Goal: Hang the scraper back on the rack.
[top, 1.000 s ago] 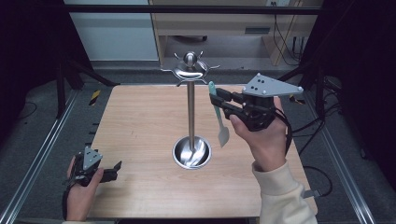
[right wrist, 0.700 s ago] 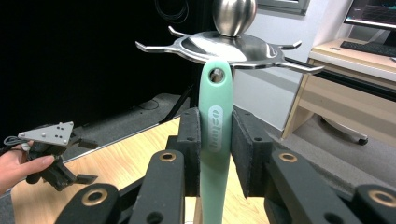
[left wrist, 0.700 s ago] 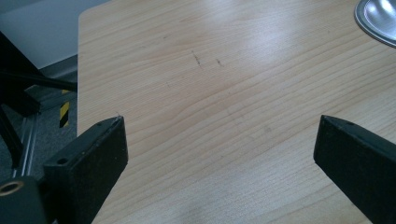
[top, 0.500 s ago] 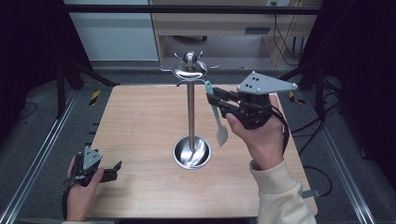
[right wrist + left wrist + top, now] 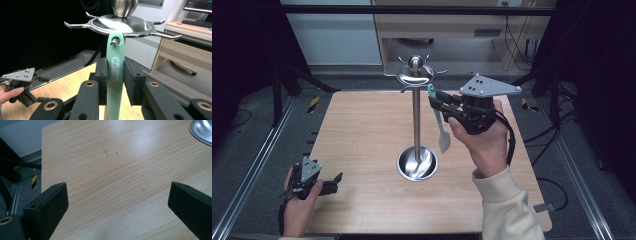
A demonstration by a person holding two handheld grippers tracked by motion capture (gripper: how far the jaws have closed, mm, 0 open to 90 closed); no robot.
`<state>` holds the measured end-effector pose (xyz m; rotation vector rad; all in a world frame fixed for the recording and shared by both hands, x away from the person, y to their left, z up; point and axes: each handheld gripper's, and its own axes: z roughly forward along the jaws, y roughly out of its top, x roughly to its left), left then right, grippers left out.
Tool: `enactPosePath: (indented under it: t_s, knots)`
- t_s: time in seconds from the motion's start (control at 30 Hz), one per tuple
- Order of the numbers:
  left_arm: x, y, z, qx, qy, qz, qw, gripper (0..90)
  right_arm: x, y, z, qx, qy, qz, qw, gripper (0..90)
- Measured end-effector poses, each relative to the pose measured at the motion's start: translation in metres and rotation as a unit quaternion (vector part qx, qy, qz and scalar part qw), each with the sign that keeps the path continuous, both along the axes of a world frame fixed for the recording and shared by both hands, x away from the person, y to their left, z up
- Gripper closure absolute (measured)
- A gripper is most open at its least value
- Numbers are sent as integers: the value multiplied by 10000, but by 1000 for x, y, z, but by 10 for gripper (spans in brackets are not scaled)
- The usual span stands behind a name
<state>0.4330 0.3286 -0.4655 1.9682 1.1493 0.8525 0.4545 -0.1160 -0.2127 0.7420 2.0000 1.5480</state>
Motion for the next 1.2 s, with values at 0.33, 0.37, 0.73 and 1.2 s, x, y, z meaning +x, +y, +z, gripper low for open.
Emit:
enactPosePath:
  t_s: [0.33, 0.37, 0.73, 1.2]
  knots:
    - [-1, 2, -1, 4, 16, 41, 10000, 27, 2, 1, -5, 171, -44, 13, 9998, 741]
    - [-1, 2, -1, -6, 8, 51, 10000, 27, 2, 2, -5, 169, -50, 4, 9998, 741]
    - [1, 2, -2, 22, 48, 62, 10000, 27, 3, 1, -6, 179, -112, 30, 9998, 739]
    - [-1, 2, 1, 18, -17, 33, 10000, 27, -6, -10, -16, 30, -180, -283, 9994, 545]
